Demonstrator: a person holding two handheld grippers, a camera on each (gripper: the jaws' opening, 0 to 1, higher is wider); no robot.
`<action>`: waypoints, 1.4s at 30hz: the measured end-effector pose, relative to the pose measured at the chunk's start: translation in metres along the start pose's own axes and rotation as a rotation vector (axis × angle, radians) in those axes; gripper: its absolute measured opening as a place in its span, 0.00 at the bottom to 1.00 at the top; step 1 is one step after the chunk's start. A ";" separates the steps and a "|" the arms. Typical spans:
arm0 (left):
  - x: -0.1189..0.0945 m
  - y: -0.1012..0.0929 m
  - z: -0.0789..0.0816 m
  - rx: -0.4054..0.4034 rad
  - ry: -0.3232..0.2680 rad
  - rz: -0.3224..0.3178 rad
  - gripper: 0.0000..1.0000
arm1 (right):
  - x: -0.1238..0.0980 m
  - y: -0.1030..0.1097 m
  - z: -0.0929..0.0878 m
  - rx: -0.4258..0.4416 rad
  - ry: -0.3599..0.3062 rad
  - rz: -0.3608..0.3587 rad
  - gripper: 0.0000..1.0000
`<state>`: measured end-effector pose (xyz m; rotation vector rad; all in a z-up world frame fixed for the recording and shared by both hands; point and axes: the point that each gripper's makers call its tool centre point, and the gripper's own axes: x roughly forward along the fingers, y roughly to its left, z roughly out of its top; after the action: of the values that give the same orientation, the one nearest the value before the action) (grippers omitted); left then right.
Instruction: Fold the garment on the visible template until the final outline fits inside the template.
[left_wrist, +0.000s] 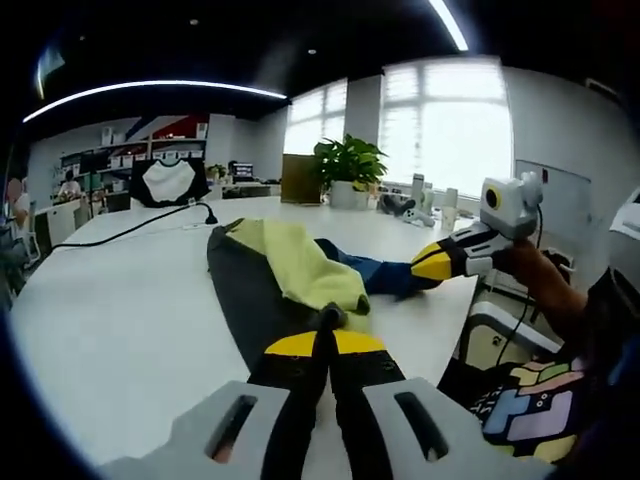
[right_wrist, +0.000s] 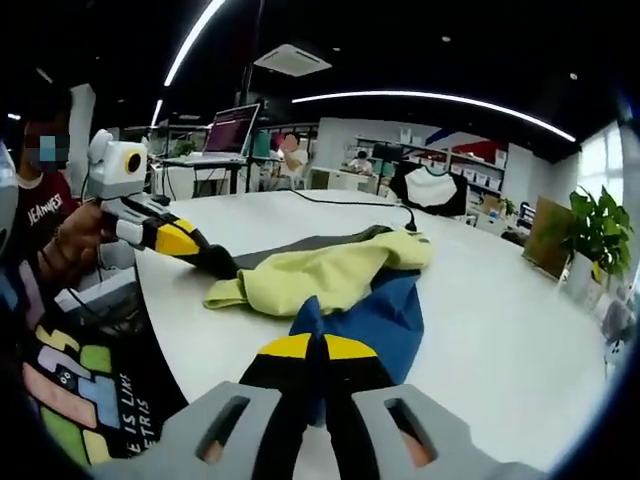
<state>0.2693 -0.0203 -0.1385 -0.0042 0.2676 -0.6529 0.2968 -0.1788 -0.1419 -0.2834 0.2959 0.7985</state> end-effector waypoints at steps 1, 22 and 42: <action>0.000 0.001 0.001 0.003 -0.003 0.005 0.03 | -0.001 -0.001 0.001 0.006 -0.003 -0.002 0.00; -0.009 0.021 0.020 -0.001 -0.048 0.075 0.03 | -0.011 -0.033 0.012 0.044 -0.003 -0.042 0.00; -0.020 0.058 0.024 0.011 -0.063 0.186 0.03 | -0.024 -0.077 0.023 -0.032 0.015 -0.121 0.00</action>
<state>0.2946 0.0354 -0.1155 0.0108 0.2012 -0.4683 0.3407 -0.2376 -0.1010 -0.3345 0.2781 0.6823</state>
